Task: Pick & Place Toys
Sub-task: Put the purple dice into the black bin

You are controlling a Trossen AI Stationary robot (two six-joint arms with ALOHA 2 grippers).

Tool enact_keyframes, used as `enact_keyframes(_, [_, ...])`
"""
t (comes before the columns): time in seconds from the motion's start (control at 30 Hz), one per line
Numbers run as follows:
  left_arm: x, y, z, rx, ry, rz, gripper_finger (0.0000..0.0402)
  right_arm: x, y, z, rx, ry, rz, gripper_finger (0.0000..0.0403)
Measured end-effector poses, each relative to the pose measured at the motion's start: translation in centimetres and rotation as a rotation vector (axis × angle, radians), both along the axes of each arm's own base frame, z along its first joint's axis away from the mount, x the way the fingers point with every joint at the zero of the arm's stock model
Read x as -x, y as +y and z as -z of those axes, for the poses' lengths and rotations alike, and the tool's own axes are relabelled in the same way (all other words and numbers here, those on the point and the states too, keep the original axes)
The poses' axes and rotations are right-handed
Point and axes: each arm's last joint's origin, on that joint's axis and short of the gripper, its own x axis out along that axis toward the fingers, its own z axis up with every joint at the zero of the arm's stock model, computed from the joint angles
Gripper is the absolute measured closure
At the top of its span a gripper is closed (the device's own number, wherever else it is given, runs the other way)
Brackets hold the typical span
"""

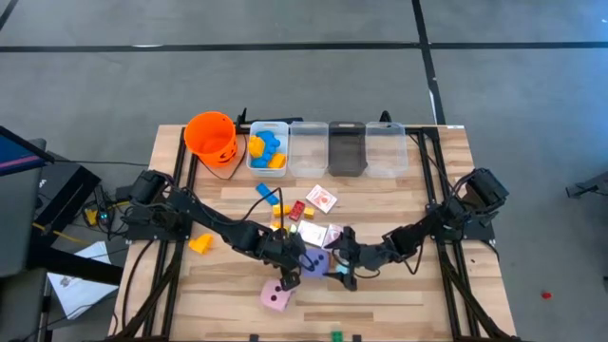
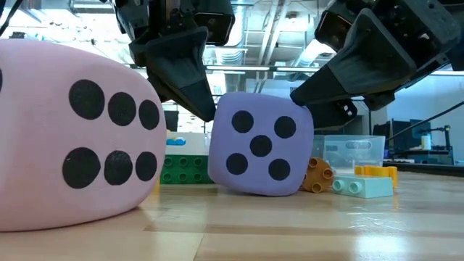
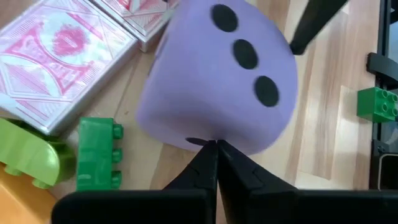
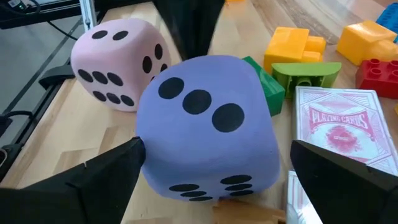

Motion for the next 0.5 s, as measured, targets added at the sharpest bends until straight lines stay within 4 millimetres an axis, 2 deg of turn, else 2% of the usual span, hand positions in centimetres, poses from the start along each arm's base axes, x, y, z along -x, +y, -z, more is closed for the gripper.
enact_keyframes(0.23, [-0.05,0.13,-0.01,-0.017,-0.008,-0.016,0.0402,0.01,0.04,-0.01,0.029,-0.002,-0.02,0.0003])
enact_keyframes(0.5, [-0.06,0.23,-0.01,-0.041,-0.015,-0.034,0.0401,0.48,0.95,0.0,0.094,-0.006,-0.086,0.0003])
